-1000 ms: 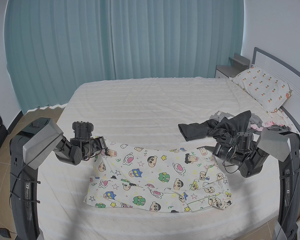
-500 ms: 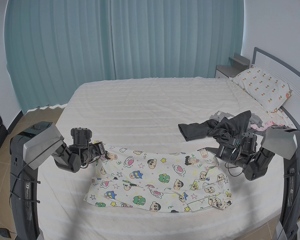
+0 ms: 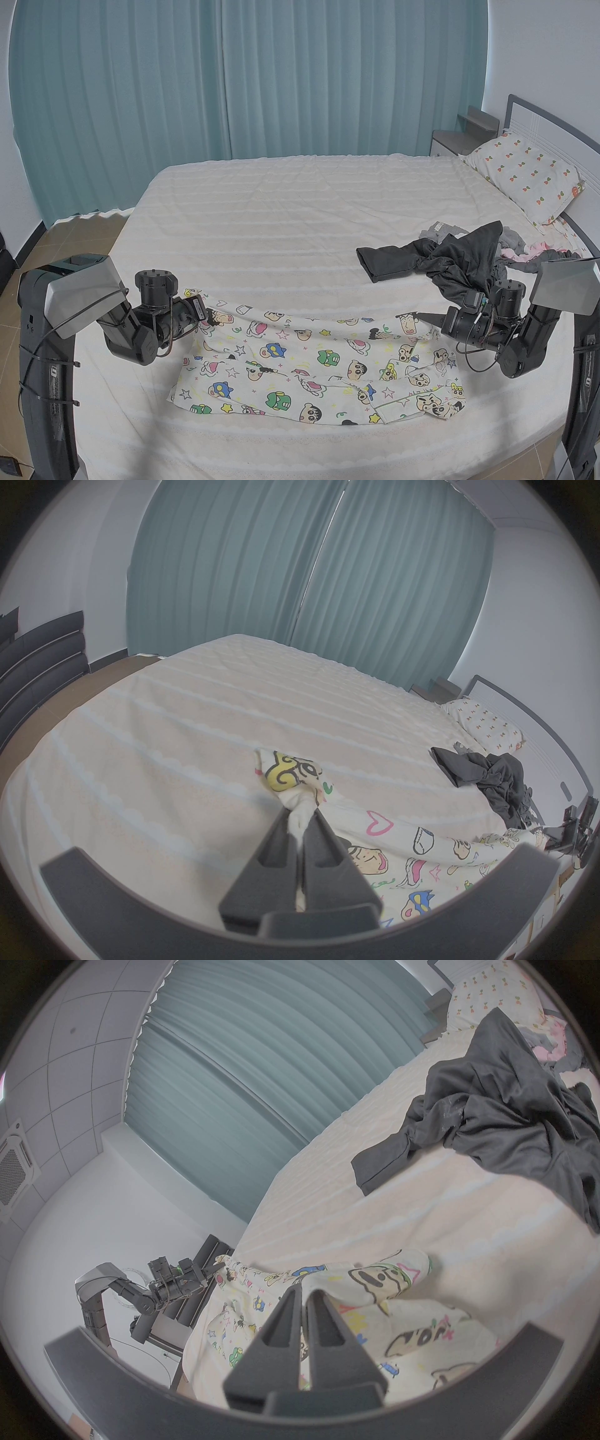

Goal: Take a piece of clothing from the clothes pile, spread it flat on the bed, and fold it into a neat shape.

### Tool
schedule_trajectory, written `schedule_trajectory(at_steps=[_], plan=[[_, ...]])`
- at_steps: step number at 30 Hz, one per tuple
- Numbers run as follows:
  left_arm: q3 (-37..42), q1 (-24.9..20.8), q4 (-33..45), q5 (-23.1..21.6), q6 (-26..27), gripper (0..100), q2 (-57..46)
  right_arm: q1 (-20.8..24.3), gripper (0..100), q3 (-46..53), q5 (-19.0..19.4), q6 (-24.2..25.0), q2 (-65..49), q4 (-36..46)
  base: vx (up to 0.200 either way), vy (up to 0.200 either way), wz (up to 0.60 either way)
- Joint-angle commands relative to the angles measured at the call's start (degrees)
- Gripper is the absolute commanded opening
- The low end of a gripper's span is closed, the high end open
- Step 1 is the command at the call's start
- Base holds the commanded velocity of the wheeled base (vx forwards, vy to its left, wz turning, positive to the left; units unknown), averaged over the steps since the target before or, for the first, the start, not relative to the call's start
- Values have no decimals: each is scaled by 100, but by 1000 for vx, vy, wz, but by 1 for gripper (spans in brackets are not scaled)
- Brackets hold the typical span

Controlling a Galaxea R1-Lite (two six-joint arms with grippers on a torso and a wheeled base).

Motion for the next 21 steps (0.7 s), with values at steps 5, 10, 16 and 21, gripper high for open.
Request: schedule_trajectory(at_steps=[5, 10, 16, 21], plan=[[962, 30, -596, -383, 15, 0, -191, -8, 0, 647, 126, -140, -38, -237, 0, 0, 0], [1287, 38, -851, -445, 50, 0, -199, -69, 0, 972, 126, -492, -38, -210, 0, 0, 0], [1577, 38, -1062, -533, 67, 0, -164, -183, 0, 1244, 126, -826, 41, -158, 0, 0, 0], [1744, 47, -1106, -568, 226, 0, -94, -368, 0, 1376, 126, -1124, 235, -61, 0, 0, 0]])
